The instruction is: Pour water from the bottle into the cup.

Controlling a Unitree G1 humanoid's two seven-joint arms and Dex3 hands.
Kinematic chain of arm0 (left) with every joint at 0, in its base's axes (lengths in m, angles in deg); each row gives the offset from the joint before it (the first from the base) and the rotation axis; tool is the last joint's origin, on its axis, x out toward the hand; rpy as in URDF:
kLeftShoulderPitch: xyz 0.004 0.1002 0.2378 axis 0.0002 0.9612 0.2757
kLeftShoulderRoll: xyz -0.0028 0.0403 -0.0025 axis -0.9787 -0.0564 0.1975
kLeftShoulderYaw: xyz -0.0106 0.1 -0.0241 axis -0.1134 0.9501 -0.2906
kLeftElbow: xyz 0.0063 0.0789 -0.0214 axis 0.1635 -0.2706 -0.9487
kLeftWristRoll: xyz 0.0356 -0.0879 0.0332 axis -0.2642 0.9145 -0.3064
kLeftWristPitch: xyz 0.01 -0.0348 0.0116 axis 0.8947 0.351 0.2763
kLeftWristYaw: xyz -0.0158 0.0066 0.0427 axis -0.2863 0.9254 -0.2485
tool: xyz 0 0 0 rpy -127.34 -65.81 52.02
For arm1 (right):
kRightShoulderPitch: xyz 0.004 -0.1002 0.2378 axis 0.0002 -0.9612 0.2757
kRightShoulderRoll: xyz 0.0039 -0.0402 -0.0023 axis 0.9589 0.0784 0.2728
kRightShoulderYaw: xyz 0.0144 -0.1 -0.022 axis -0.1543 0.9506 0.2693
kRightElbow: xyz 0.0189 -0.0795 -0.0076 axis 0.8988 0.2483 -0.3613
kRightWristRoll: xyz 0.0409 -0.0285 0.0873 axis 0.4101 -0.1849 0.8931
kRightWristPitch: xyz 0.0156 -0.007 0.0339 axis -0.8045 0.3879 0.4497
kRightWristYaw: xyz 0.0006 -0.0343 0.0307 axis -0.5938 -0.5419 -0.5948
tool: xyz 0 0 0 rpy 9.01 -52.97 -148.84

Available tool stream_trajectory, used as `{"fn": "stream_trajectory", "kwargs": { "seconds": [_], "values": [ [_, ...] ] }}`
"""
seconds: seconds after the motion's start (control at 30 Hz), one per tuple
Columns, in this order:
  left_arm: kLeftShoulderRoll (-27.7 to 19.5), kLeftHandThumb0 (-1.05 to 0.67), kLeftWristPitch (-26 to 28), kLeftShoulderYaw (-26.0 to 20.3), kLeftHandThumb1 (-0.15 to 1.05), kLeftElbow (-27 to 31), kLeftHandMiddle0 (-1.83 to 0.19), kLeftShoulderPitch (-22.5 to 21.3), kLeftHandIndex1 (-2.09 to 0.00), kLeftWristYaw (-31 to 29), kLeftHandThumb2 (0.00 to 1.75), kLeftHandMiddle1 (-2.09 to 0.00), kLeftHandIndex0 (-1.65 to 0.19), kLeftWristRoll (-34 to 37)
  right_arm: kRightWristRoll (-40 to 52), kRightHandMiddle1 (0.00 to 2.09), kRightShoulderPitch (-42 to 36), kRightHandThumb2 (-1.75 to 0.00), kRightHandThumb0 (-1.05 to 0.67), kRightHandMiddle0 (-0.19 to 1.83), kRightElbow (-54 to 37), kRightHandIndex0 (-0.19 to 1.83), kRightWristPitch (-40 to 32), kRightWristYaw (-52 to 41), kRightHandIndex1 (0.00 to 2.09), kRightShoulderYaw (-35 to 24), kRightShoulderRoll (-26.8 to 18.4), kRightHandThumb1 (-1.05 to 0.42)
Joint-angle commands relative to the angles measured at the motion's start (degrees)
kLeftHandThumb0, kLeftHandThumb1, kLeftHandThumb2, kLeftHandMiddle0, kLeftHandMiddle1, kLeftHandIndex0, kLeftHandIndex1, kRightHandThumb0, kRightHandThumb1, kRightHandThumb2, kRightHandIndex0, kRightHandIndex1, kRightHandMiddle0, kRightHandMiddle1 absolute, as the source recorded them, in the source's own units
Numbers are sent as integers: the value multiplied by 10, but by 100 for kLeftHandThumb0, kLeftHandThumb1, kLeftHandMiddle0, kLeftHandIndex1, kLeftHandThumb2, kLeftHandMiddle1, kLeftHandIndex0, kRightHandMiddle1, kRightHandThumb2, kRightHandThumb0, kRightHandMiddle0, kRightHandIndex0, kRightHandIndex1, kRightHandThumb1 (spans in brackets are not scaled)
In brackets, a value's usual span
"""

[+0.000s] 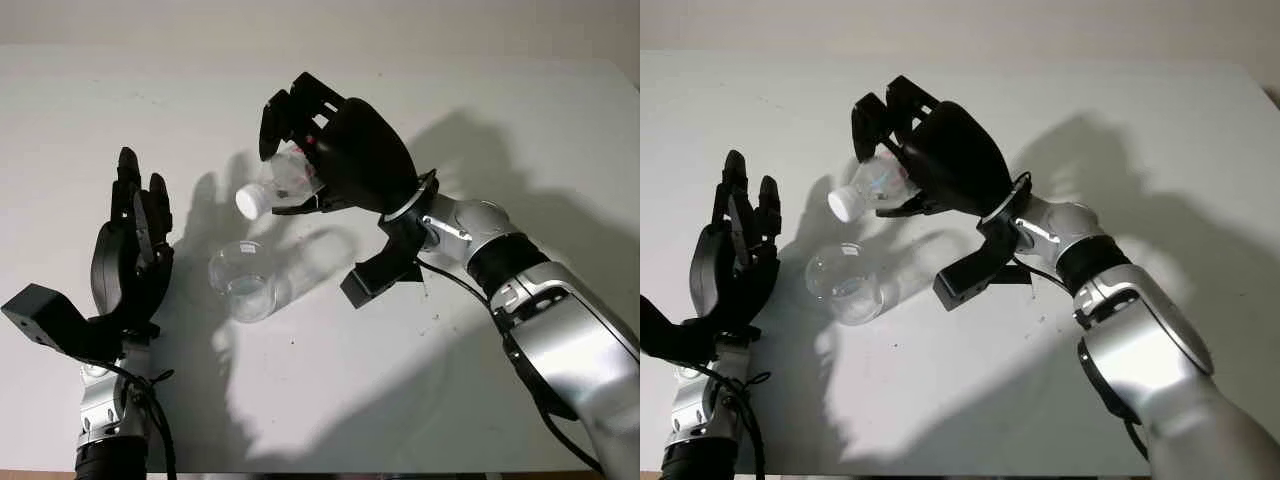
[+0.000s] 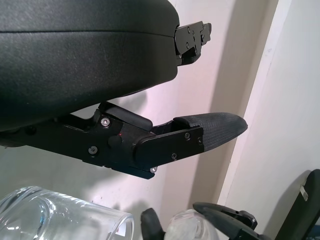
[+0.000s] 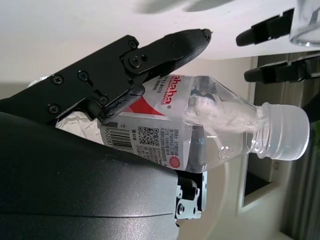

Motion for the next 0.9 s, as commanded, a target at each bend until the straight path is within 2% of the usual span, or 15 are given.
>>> {"fn": "stream_trajectory", "kwargs": {
  "seconds": [0.0, 0.17, 0.37, 0.87],
  "values": [
    [9, -70, -6, 2, 105, -11, 19, 7, 0, 1, 63, 0, 19, -3, -16, 209, 33, -27, -49, 96, 8, 119, -10, 34, 209, 22, -9, -105],
    [9, -70, -5, 3, 105, -14, 19, 3, 0, 0, 62, 0, 19, -1, -52, 209, 60, -28, -51, 89, 19, 116, -48, 89, 209, 68, -18, -105],
    [11, -70, -9, 4, 105, -18, 19, 0, 0, -1, 62, 0, 19, -1, -55, 209, 75, -26, -51, 85, 27, 115, -62, 129, 209, 93, -20, -105],
    [15, -70, -17, 2, 105, -25, 19, -2, 0, 0, 61, 0, 19, 0, -46, 209, 99, -31, -48, 86, 15, 117, -34, 130, 209, 111, -24, -105]
  ]
}}
